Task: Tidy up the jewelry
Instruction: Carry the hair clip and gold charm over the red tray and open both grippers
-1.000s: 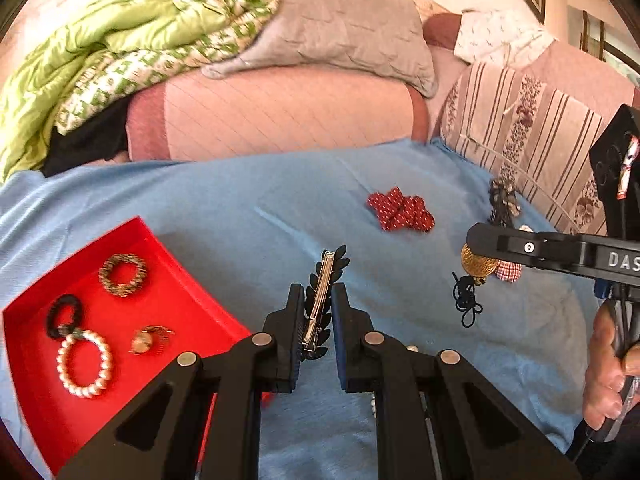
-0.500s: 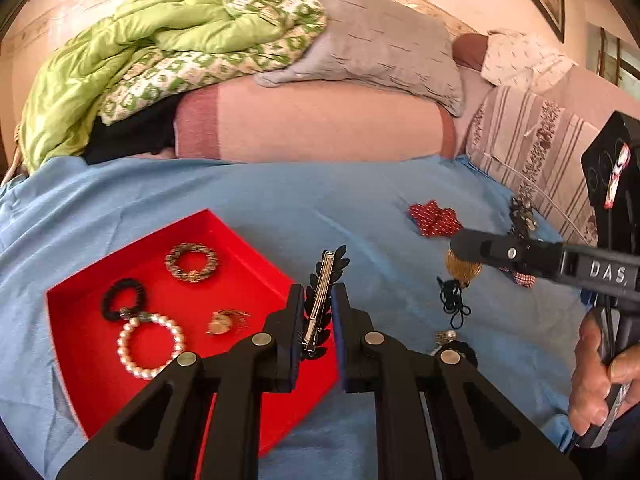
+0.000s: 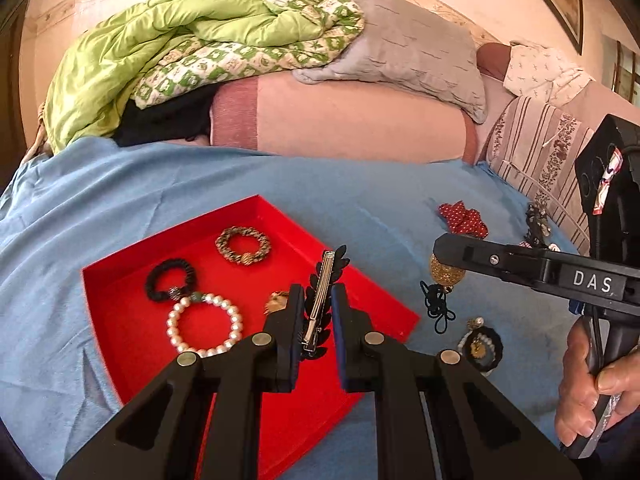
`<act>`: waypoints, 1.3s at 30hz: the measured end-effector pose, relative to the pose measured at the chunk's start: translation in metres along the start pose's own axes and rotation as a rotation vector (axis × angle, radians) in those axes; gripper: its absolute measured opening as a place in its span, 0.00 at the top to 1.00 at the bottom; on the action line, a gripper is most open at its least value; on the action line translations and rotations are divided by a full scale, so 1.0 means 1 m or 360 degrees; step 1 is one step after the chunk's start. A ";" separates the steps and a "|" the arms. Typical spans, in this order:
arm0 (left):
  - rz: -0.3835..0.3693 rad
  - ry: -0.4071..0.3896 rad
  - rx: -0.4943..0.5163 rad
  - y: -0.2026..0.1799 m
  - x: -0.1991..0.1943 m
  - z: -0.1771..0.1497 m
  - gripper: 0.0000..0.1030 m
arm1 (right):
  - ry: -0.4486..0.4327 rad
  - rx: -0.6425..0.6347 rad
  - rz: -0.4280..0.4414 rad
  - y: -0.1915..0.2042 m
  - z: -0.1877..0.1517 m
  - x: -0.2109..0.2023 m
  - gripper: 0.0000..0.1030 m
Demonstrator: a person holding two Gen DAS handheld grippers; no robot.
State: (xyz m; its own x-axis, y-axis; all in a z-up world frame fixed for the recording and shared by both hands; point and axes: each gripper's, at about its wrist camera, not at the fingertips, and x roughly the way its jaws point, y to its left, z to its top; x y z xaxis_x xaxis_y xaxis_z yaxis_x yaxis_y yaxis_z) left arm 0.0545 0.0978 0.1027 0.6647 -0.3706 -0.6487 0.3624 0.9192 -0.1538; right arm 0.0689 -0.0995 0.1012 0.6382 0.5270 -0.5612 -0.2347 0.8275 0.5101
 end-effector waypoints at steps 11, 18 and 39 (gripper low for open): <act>0.0049 0.0022 -0.0088 0.035 -0.009 -0.010 0.87 | 0.0016 0.0040 0.0054 0.012 -0.003 0.033 0.94; 0.0086 0.0076 -0.0133 0.050 -0.004 -0.019 0.87 | 0.0069 0.0062 0.0043 0.007 -0.012 0.059 0.94; 0.0091 0.0171 -0.0179 0.053 0.014 -0.027 0.87 | 0.0171 -0.0041 0.0082 0.022 -0.022 0.079 0.94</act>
State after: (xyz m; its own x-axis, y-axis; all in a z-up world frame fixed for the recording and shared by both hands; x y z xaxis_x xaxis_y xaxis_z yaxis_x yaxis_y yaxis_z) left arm 0.0648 0.1449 0.0654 0.6063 -0.3065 -0.7338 0.2465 0.9497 -0.1930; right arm 0.0980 -0.0356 0.0539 0.5429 0.5854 -0.6021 -0.2846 0.8028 0.5240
